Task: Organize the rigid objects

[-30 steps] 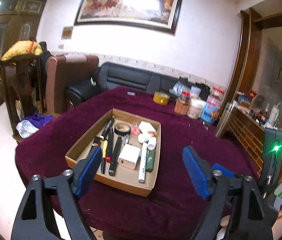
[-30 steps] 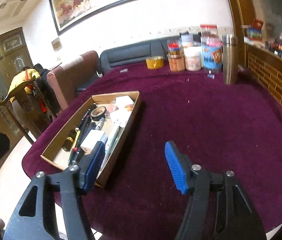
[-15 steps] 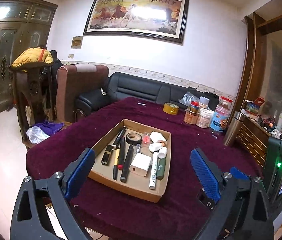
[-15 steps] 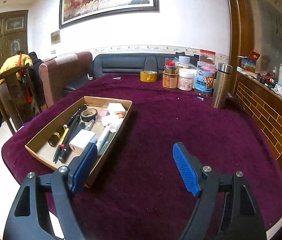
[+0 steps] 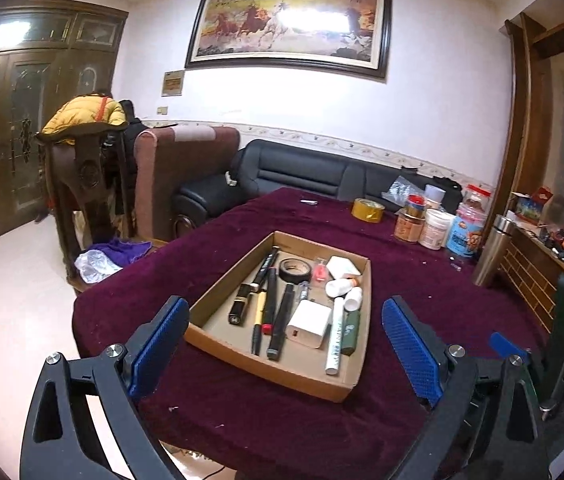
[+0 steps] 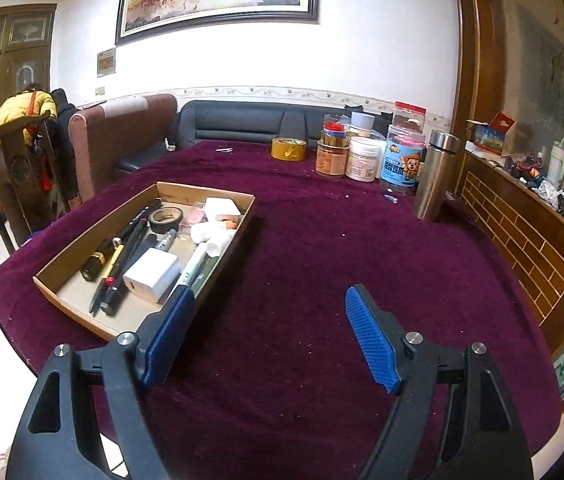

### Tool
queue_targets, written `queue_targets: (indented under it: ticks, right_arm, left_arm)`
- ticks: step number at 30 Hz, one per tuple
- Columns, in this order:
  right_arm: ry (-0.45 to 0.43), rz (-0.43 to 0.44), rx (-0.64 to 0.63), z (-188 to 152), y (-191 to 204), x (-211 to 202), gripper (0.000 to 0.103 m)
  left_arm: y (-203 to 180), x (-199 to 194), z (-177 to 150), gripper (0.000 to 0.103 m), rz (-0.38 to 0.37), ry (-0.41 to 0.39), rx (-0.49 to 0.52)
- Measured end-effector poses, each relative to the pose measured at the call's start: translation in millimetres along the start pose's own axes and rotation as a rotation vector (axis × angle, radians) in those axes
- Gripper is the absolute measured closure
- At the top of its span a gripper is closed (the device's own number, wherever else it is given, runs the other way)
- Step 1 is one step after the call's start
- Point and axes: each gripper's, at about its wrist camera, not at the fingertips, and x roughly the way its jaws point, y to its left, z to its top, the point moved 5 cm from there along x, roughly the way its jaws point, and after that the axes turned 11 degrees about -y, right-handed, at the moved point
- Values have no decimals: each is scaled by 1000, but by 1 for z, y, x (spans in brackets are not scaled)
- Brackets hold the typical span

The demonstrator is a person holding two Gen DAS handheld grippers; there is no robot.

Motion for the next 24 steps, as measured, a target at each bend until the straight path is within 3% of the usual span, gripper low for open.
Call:
queue_targets:
  ticks: [7,14,21,24]
  right_arm:
    - [-5,-54,-18,0,-6,0,22]
    - [-7,-44,-21,-2,-6,-1,22]
    - [-61,-24,-19,4,-3,-11,22]
    - [-69,-15,-19,5,-1,-11,22]
  left_arm:
    - [6,6,-5,6,29,21,19]
    - [4,7,-9,6,46,28,48]
    - [11,-11,4,5,134,-53,56]
    - [11,-16,10,1,107,-75,56]
